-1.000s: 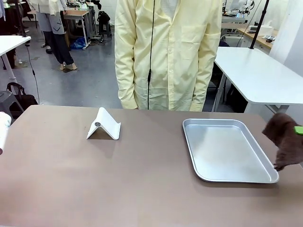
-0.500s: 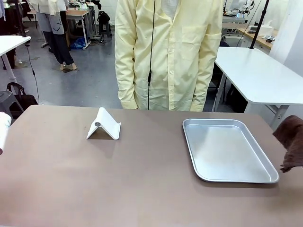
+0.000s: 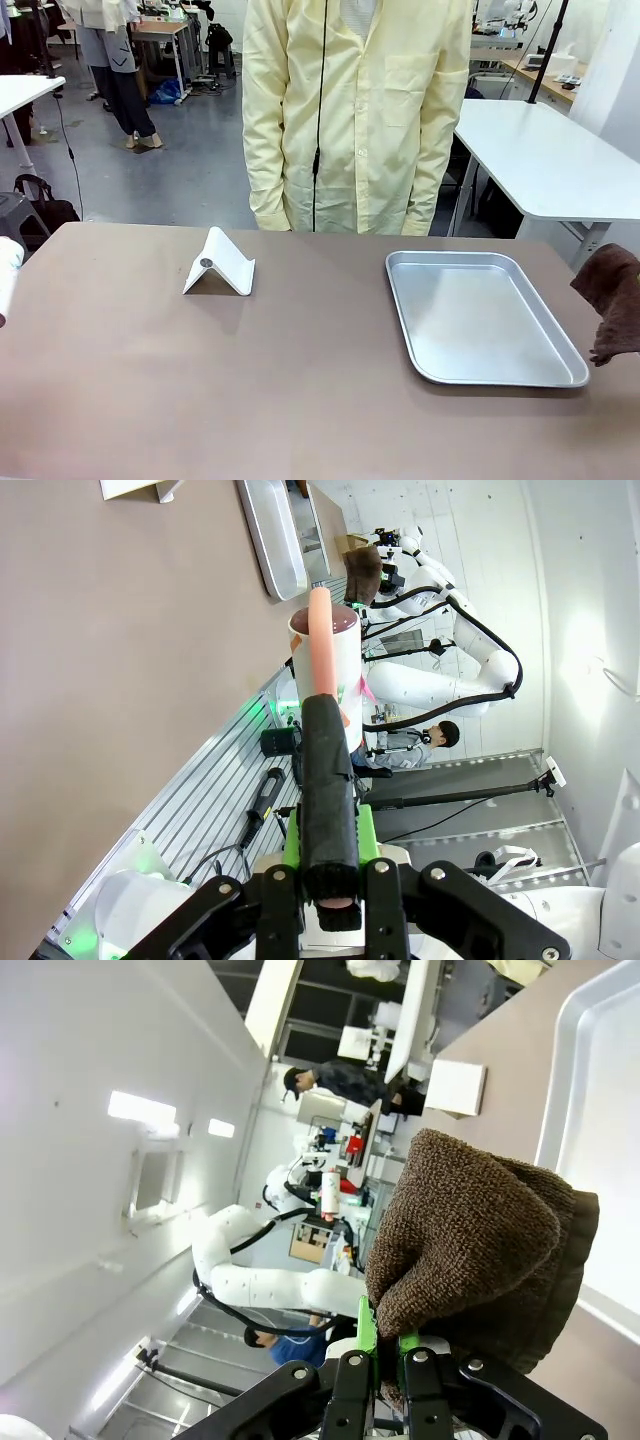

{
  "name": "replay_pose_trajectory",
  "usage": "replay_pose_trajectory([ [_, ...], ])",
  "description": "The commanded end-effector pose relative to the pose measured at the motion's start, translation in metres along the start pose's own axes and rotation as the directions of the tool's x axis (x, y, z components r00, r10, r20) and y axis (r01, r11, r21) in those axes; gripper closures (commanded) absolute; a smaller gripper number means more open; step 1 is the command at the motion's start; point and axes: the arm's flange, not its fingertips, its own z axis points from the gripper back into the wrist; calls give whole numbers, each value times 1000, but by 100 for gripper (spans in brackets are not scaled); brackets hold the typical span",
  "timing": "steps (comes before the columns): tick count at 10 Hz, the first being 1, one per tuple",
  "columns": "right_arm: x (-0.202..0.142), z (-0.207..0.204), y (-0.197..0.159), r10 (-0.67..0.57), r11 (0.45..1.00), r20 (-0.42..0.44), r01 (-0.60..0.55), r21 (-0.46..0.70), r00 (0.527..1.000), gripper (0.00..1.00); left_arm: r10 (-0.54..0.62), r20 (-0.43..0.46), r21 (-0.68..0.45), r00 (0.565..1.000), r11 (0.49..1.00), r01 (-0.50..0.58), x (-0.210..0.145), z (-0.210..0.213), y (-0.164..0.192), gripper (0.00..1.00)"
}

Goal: Clean the surface of the table.
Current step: Return the Lint Roller and towel to their original positions.

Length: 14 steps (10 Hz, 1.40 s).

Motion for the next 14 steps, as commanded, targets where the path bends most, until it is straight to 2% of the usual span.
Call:
replay_pose_trajectory([
  [1,3,1,2,7,1000,-1,-7,-4,1000,91,-5,8,-4,1000,1000,5,0,-2,-4,78],
  [8,3,1,2,7,1000,-1,-7,-4,1000,91,-5,8,-4,1000,1000,5,0,-2,-4,78],
  [10,3,-10,5,2,1000,7,-2,7,1000,91,0,0,0,1000,1000,0,0,0,0,78],
  [12,43,-68,27,43,999,-83,-42,14,996,91,-4,-135,38,991,999,9,49,-36,-40,78],
  [13,71,-113,40,39,999,-107,-43,-34,994,91,39,-211,86,977,996,-21,84,-60,-60,78],
  [14,91,-152,48,41,998,-107,-46,-47,993,91,42,-203,95,978,995,-23,111,-79,-78,78],
])
